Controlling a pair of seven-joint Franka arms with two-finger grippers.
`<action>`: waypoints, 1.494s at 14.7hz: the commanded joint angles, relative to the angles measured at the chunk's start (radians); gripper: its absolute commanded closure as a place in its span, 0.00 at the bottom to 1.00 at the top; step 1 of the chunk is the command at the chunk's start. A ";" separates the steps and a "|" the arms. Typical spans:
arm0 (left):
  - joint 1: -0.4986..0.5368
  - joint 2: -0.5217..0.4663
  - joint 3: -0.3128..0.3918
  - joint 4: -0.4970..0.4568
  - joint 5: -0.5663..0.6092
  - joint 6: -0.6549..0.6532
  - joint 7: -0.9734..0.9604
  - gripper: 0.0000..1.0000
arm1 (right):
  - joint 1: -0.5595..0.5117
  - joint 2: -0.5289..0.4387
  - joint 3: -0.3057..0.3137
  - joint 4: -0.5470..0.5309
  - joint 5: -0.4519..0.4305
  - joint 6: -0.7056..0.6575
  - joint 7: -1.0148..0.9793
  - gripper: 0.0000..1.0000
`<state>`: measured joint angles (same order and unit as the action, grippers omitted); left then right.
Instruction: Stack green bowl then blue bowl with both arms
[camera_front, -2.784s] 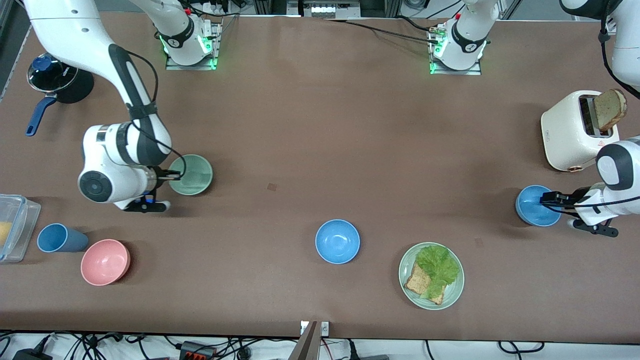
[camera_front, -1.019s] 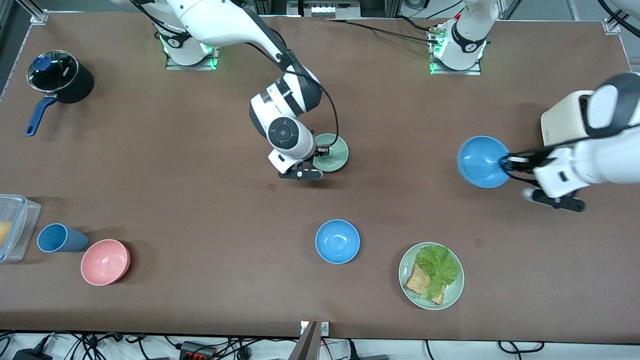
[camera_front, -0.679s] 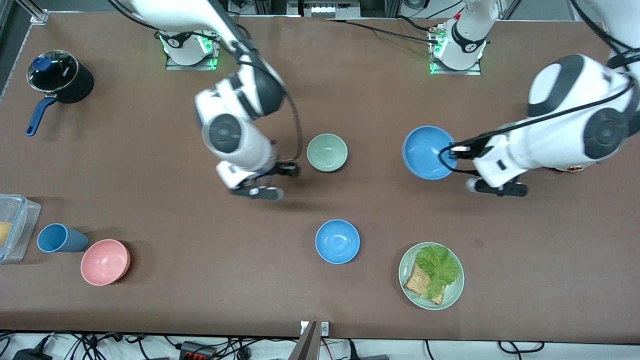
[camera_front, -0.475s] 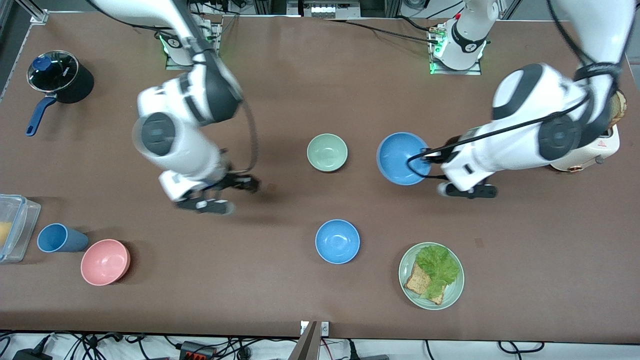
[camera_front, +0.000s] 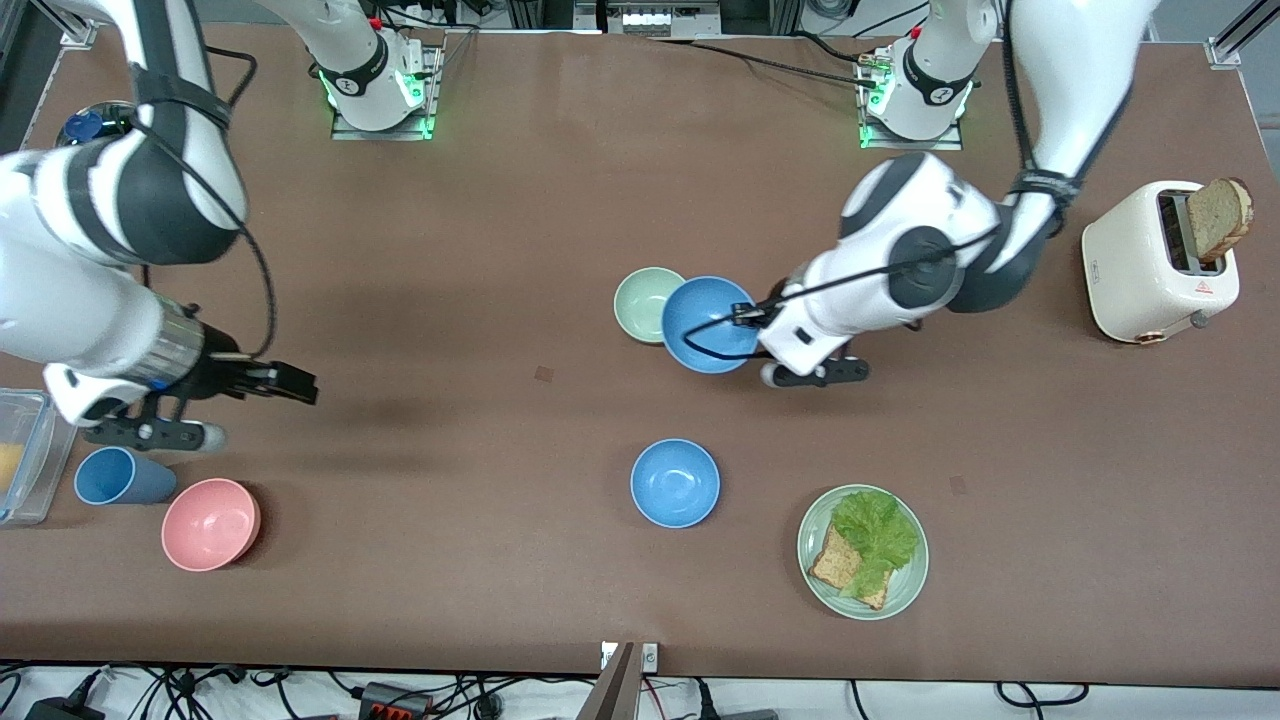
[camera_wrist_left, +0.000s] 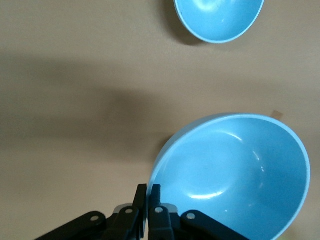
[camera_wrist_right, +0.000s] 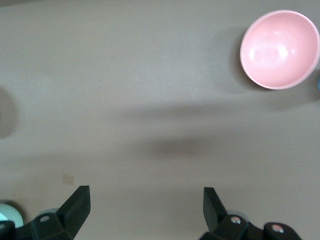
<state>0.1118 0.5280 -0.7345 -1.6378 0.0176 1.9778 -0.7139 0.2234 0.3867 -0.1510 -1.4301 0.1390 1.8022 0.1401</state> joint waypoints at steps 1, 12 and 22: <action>-0.084 0.030 0.004 -0.020 0.103 0.053 -0.126 0.99 | -0.006 -0.046 -0.033 -0.010 -0.016 -0.073 -0.013 0.00; -0.185 0.144 0.001 -0.017 0.259 0.072 -0.191 0.99 | -0.250 -0.186 0.114 -0.007 -0.091 -0.086 -0.203 0.00; -0.212 0.142 0.003 -0.036 0.266 0.059 -0.194 0.94 | -0.246 -0.422 0.111 -0.357 -0.134 0.036 -0.189 0.00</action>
<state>-0.0987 0.6782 -0.7326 -1.6734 0.2550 2.0479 -0.8974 -0.0115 0.0588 -0.0548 -1.6684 0.0200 1.7977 -0.0594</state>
